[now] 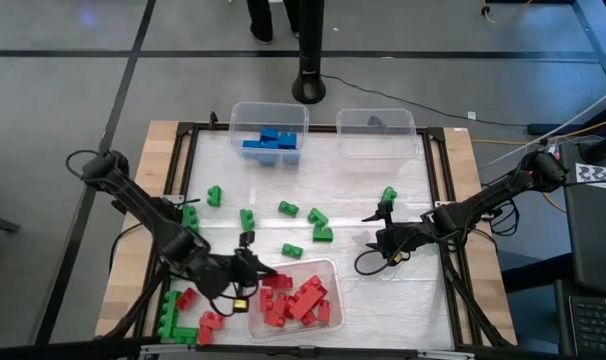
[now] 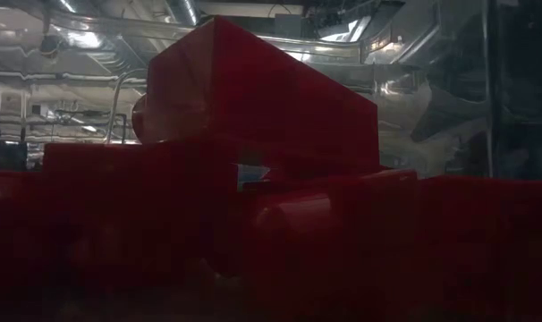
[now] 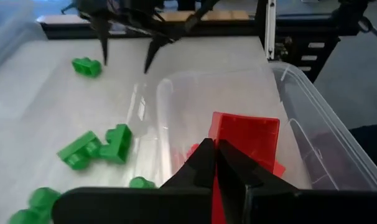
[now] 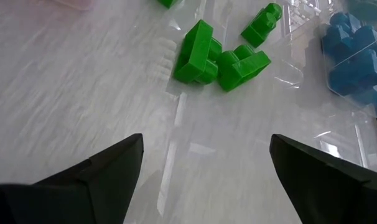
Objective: Sort blocks
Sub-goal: Put the red game piece into the bottom transparent bin
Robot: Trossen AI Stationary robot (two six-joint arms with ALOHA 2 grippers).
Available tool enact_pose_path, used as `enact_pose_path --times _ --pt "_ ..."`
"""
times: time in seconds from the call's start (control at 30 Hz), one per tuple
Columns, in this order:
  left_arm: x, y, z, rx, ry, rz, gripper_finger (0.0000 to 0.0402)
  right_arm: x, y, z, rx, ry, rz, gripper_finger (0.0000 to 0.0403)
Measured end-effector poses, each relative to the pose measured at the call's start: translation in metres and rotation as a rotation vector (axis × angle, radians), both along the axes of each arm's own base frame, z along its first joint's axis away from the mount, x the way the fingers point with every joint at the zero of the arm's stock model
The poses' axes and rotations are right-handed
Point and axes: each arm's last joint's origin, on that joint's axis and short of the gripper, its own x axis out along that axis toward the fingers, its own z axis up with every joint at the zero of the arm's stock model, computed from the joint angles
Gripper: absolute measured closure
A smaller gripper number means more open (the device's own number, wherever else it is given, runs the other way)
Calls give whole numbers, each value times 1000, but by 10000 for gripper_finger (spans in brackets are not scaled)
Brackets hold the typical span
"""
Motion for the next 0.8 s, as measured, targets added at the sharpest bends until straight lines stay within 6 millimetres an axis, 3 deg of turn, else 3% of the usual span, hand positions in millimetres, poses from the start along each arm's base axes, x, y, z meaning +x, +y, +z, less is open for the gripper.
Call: enact_pose_path --times 0.2,0.4,0.7,0.8 --pt "13 -6 -16 -25 36 -15 397 0 0 0 0 0 0 52" --pt "17 -6 -19 -31 33 -2 371 0 0 0 0 0 0 52" --pt "20 0 -19 -85 62 -11 256 0 0 0 -2 1 0 52" --pt "14 5 -9 -98 121 -30 225 0 0 0 -2 1 0 52"
